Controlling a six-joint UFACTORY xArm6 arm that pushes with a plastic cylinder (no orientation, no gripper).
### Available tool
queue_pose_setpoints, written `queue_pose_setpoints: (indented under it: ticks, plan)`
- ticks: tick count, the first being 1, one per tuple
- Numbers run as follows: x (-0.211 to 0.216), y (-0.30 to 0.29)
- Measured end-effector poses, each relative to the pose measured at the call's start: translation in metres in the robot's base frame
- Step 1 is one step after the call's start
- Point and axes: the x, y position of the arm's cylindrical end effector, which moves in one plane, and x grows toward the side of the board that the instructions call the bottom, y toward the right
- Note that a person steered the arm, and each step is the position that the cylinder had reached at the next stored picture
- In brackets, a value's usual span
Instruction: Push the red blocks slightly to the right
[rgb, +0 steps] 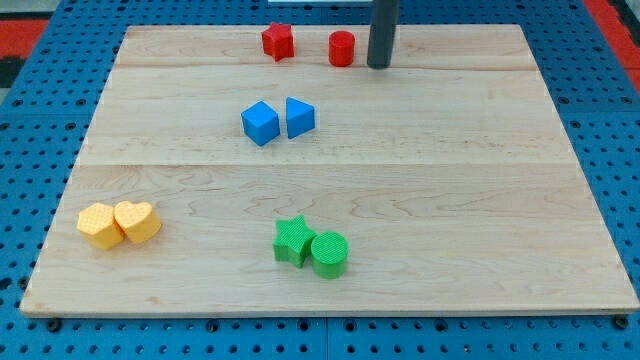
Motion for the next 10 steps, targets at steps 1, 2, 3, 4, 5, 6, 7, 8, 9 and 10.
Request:
queue_pose_setpoints:
  ticks: [1,2,3,4,5,6,7,8,9,10]
  plan:
    - [-0.021,-0.072]
    - [-0.030,-0.030]
    - [-0.049,-0.052]
    - [-0.049,-0.082]
    - [-0.049,-0.115]
    - [-0.049,-0.177]
    - [-0.049,-0.247]
    - [-0.021,-0.220]
    - [0.000,-0.164]
    - [-0.001,-0.160]
